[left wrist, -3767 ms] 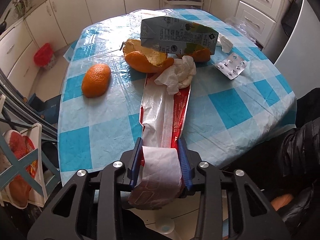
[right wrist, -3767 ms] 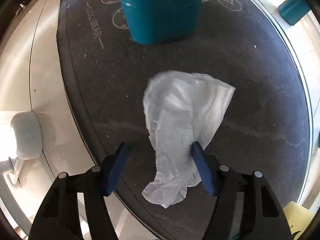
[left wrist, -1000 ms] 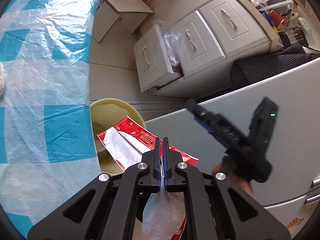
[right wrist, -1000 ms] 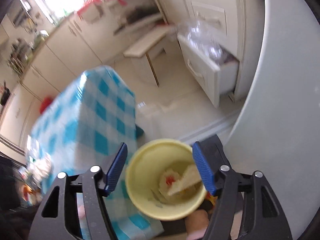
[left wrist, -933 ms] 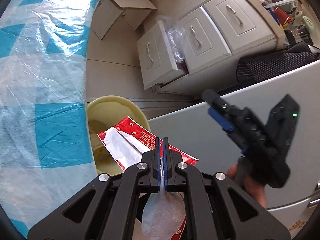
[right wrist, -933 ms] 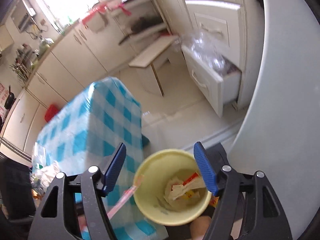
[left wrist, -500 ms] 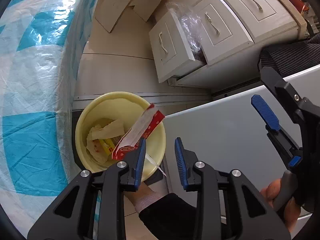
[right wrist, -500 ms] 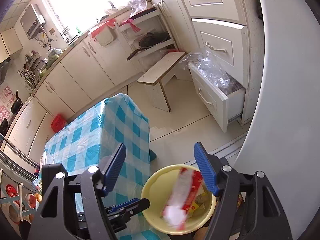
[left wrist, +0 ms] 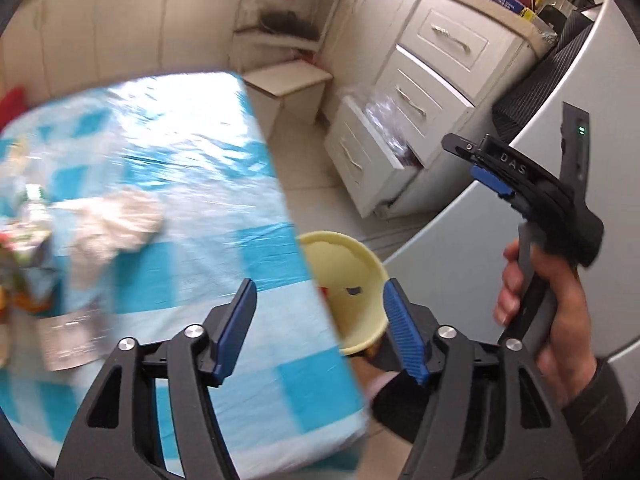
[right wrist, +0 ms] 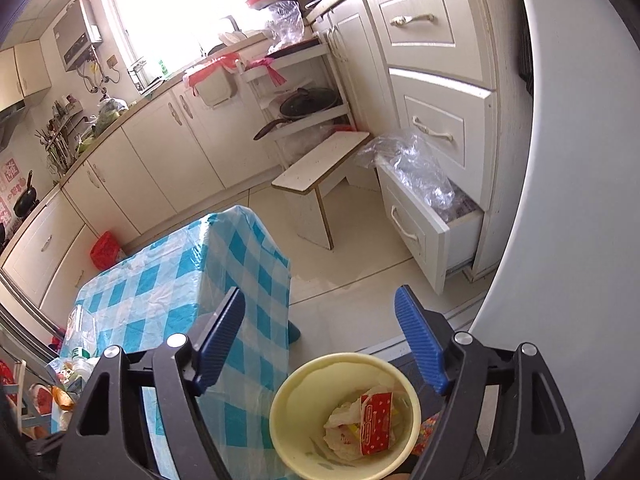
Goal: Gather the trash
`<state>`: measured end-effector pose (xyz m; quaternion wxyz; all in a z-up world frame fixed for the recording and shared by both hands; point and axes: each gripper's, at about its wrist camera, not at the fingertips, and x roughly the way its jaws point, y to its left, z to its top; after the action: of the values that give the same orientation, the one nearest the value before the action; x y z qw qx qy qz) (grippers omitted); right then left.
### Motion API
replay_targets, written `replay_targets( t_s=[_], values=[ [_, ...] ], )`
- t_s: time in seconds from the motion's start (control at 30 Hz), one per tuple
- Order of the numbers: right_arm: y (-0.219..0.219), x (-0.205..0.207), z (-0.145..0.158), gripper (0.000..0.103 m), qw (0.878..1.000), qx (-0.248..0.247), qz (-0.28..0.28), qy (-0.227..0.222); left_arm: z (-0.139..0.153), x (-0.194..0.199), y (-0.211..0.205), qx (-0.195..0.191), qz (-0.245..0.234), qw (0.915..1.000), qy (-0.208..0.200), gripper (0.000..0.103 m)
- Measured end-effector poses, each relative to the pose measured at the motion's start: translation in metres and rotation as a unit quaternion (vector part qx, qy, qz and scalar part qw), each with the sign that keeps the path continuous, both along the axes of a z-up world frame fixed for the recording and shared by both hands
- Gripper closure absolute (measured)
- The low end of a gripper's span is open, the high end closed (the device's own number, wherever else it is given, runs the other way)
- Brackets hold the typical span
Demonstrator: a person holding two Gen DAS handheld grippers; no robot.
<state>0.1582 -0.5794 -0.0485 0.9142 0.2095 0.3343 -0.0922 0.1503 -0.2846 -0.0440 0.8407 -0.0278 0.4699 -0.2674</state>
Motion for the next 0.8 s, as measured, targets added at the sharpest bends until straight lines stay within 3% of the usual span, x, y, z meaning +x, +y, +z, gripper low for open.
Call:
replay_targets(
  t_s=[0.17,0.4,0.53,0.8],
  values=[
    [0.019,0.006,0.007,0.022,1.0,-0.024,0.01,-0.012,0.02,-0.021,0.081,0.022,0.062,0.9971,-0.039,0.031],
    [0.063,0.02,0.012,0.019,0.995,-0.087,0.044,-0.019,0.024,-0.039,0.18,0.024,0.147,0.9878,-0.044,0.027],
    [0.087,0.026,0.012,0.016,0.991,-0.117,0.063,-0.017,0.016,-0.05,0.214,0.021,0.174,0.9839,-0.034,0.026],
    [0.116,0.029,0.019,0.013,0.989,-0.123,0.074,-0.03,0.008,-0.067,0.25,0.017,0.201,0.979,-0.033,0.024]
  ],
)
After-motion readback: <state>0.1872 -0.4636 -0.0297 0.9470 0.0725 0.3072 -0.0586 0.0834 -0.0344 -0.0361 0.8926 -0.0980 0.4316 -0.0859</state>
